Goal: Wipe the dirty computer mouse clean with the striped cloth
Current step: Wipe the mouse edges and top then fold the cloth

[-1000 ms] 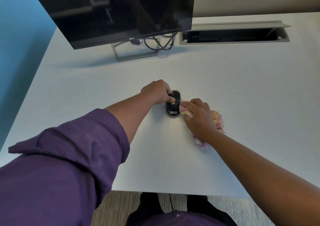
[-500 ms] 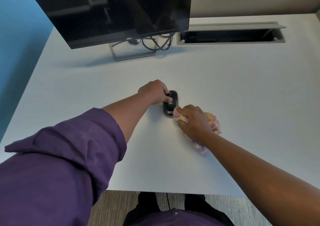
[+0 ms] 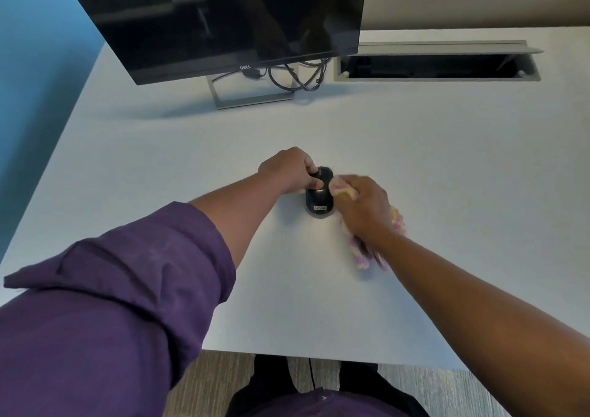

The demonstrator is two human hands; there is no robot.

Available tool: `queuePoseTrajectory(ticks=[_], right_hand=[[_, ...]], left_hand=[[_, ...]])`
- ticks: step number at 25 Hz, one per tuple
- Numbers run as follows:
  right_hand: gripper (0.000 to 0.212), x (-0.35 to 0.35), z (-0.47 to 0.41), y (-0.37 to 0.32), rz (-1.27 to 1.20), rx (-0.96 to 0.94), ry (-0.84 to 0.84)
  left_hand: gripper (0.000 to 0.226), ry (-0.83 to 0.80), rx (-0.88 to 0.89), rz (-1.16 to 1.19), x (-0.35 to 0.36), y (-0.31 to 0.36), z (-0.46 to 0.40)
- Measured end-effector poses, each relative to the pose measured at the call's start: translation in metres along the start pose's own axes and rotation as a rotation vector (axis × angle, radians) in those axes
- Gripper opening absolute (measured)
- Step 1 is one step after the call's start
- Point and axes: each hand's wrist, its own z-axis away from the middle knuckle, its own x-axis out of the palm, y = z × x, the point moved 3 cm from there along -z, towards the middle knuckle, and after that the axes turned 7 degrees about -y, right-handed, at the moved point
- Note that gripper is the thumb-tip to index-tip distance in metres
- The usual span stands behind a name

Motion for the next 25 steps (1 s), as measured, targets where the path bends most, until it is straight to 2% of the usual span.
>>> queuePoseTrajectory(ticks=[2, 4, 7, 12, 18, 25], right_hand=[[0.023, -0.006, -0.028, -0.017, 0.008, 0.017, -0.014], [0.013, -0.005, -0.049, -0.03, 0.158, 0.021, -0.147], [0.016, -0.001, -0.066, -0.037, 0.26, 0.1, -0.281], [0.024, -0.004, -0.065, -0.034, 0.273, 0.079, -0.271], [0.018, -0.003, -0.068, -0.041, 0.304, 0.053, -0.29], [0.013, 0.001, -0.033, -0.011, 0.159, 0.025, -0.181]], left_hand=[[0.038, 0.004, -0.003, 0.0, 0.0, -0.001, -0.001], [0.032, 0.006, -0.007, -0.009, 0.001, -0.001, -0.001], [0.029, 0.013, -0.001, -0.003, 0.002, -0.003, 0.0], [0.028, 0.022, -0.018, -0.021, 0.003, 0.0, 0.001], [0.027, 0.007, -0.01, -0.021, 0.002, -0.002, 0.0], [0.032, 0.018, -0.004, 0.028, 0.003, -0.005, -0.001]])
